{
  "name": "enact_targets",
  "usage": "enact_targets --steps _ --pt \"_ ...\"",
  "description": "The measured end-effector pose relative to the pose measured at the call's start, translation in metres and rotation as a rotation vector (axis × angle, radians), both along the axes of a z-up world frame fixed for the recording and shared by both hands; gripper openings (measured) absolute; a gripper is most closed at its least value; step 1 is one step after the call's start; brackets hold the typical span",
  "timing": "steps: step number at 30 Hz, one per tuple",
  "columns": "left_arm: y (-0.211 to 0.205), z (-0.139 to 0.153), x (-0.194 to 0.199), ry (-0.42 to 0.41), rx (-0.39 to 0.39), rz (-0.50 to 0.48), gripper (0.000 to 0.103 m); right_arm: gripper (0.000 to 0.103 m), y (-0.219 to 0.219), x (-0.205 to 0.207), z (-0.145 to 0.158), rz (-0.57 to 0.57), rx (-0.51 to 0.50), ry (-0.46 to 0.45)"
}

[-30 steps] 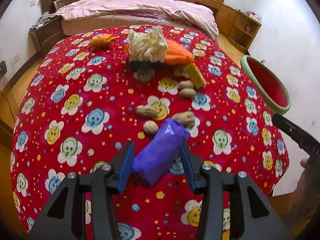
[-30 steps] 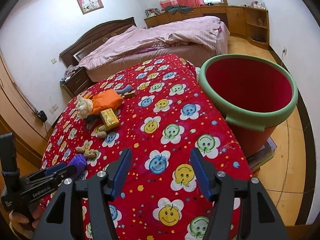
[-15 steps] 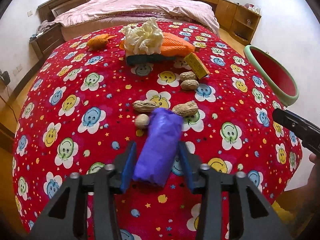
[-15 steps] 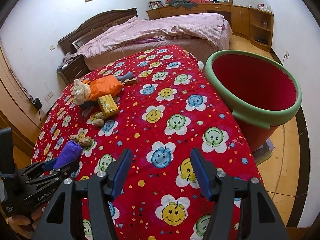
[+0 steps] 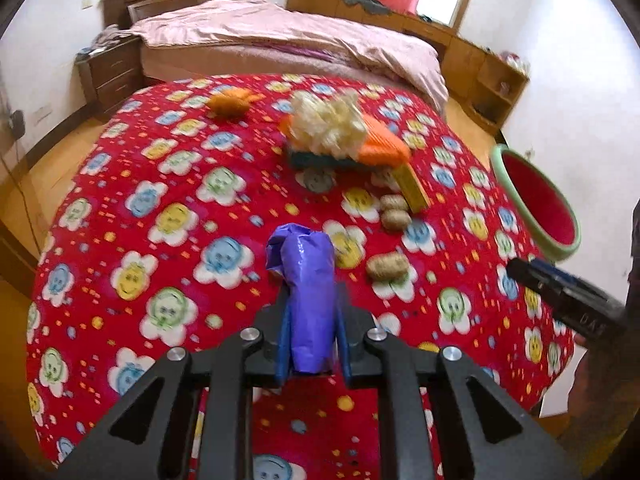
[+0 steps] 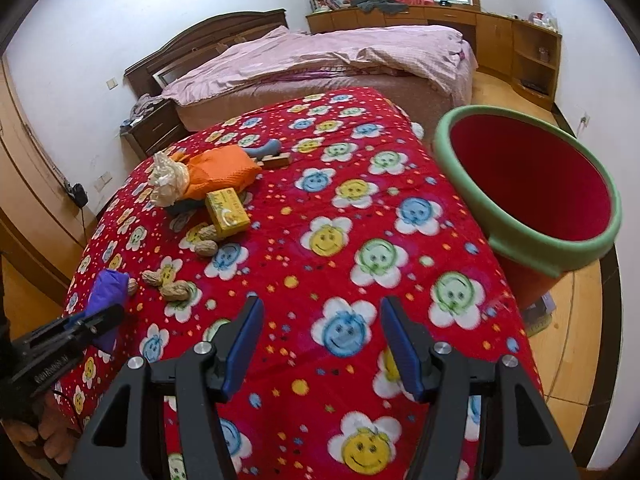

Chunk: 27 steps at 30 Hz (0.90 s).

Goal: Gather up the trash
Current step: 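Grasp the yellow mosquito-coil box with the right gripper while the left holds the purple bag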

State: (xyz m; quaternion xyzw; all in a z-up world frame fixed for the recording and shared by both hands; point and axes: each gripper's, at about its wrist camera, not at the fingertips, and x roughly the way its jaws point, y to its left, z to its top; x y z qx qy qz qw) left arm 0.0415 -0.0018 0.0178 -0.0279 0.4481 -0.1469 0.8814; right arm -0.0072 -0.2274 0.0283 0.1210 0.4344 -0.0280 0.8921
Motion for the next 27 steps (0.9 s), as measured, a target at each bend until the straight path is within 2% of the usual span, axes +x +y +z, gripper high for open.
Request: enact_targets --steps 7,18,24,27 --pt "0.017 0.003 0.021 -0.015 0.002 0.079 0.018 0.064 0.017 0.033 0.0 0.064 0.013 -0.005" --pt "0.02 -0.006 0.048 -0.004 0.005 0.138 0.018 0.063 0.042 0.093 -0.01 0.151 0.043 -0.002" --pt "0.021 -0.009 0.059 0.002 0.008 0.157 0.018 0.063 0.049 0.113 -0.015 0.177 0.054 0.007" --pt "0.021 -0.011 0.062 0.008 0.01 0.161 0.018 0.058 0.051 0.118 -0.016 0.187 0.057 0.005"
